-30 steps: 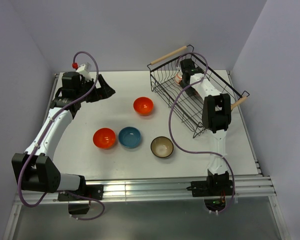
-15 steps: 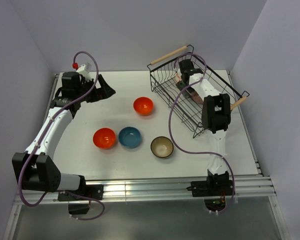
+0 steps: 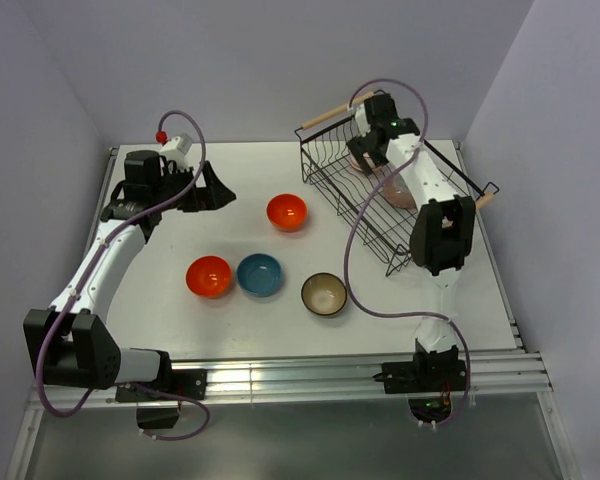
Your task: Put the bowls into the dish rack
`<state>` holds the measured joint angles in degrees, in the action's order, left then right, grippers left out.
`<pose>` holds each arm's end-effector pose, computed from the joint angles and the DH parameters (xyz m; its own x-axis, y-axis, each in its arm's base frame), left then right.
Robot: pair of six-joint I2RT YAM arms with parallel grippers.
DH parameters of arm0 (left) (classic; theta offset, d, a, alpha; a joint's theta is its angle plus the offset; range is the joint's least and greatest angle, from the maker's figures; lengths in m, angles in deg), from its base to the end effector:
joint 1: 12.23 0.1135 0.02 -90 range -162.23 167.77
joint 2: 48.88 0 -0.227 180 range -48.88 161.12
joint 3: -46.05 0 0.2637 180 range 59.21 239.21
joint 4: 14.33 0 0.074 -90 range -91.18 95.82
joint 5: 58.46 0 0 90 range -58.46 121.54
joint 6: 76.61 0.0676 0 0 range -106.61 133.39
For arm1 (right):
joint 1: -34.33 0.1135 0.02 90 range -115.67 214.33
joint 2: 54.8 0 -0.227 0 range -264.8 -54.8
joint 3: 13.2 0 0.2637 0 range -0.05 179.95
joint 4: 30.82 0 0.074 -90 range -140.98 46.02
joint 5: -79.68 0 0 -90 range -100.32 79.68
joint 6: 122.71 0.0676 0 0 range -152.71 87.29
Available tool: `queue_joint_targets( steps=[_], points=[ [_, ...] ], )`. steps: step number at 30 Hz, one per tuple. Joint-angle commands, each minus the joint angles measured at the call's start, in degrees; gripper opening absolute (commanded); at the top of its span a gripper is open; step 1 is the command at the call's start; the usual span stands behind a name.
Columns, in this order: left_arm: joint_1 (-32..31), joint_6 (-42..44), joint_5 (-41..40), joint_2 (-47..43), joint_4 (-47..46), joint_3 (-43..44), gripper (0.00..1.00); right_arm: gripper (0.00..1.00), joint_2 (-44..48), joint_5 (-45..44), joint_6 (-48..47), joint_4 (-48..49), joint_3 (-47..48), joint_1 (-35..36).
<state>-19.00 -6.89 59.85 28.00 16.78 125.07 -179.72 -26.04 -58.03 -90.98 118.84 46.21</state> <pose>0.3426 -0.0730 0.2798 -0.6299 -0.2325 -0.7410 0.3171 0.7940 -0.5187 0.4884 0.0840 0.2212 -0.6902 -0.5659 -0.4509 -0.3694 0.8114 -0.4528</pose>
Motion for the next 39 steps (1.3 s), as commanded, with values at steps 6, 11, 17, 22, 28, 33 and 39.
queue_joint_targets(
  steps=[6, 11, 17, 22, 28, 33, 39],
  points=[
    [-8.5, 17.4, 6.8, -3.3, 6.6, -1.4, 0.92, 1.00, 20.2, 20.3, 10.5, -3.0, 6.0, -7.8],
    [-23.6, 21.9, -0.4, 1.4, 7.2, -2.4, 0.88, 1.00, 29.2, 36.4, 14.2, -8.1, 2.6, -15.2],
    [-32.8, 23.5, -5.9, 10.8, 7.4, 0.3, 0.84, 0.99, 39.9, 52.2, 13.2, -13.9, -7.0, -24.8],
    [-38.0, 23.1, -10.3, 15.0, 5.6, 2.3, 0.83, 0.98, 49.3, 53.5, 12.3, -14.2, -19.9, -26.7],
    [-39.4, 21.9, -10.0, 21.0, 4.5, 5.2, 0.78, 0.96, 56.1, 53.8, 14.1, -12.9, -27.7, -26.7],
    [-41.1, 21.2, -11.1, 24.2, 3.6, 6.3, 0.75, 0.95, 58.5, 53.7, 16.6, -11.9, -29.8, -26.8],
    [-41.8, 20.8, -12.0, 27.1, 3.1, 6.8, 0.67, 0.94, 60.6, 55.6, 20.0, -9.6, -31.6, -27.7]
  ],
)
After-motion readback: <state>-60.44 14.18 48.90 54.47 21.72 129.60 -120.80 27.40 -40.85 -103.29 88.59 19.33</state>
